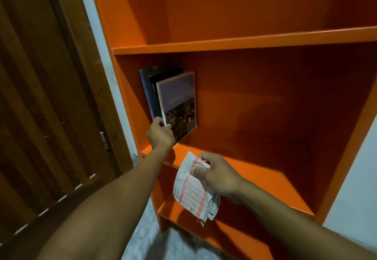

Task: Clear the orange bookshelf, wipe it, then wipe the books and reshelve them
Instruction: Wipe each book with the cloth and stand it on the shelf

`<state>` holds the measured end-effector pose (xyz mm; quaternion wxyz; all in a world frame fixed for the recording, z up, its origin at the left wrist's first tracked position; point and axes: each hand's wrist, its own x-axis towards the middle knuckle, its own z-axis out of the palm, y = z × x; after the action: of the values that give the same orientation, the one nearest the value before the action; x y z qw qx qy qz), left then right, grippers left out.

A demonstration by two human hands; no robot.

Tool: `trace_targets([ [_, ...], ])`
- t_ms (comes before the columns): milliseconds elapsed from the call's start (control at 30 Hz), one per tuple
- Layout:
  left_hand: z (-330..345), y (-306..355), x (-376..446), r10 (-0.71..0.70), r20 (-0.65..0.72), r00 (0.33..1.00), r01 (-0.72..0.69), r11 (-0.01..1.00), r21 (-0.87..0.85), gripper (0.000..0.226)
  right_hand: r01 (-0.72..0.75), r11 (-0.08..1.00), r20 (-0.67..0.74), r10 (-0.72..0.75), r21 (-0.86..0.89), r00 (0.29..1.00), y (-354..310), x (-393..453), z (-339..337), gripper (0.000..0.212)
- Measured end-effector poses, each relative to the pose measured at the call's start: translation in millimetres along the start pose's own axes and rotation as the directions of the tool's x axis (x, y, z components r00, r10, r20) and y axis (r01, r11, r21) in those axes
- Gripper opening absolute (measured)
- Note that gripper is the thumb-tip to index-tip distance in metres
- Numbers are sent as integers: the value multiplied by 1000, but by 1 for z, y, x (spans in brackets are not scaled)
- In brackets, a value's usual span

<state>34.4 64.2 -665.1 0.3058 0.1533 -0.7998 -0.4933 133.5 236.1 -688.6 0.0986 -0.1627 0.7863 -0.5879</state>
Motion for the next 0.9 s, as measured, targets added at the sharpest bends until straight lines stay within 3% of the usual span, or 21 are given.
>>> trace_targets([
  [167,18,4,16,-94,-66,993,97,994,52,19,22,1000,-17,-22,-1,1000,5,4,-6,14],
  [300,19,4,23,-70,-45,997,75,987,140,10,32,999,-13,-32,6,999,8,3,-6,12],
  [433,12,5,19,-35,-76,996,50,979,197,30,33,999,-9,-33,-2,999,12,-2,0,13],
  [600,-16,-5,9,163,-16,986,-160,979,123,29,4,1000,76,-5,9,997,15,-14,13,16],
  [767,-71,-29,-20,375,66,925,-381,908,174,25,-13,1000,138,13,-2,990,7,-27,42,15],
  [900,-122,-70,-54,318,104,942,-334,916,222,22,1,995,161,15,-99,987,5,-33,78,17],
])
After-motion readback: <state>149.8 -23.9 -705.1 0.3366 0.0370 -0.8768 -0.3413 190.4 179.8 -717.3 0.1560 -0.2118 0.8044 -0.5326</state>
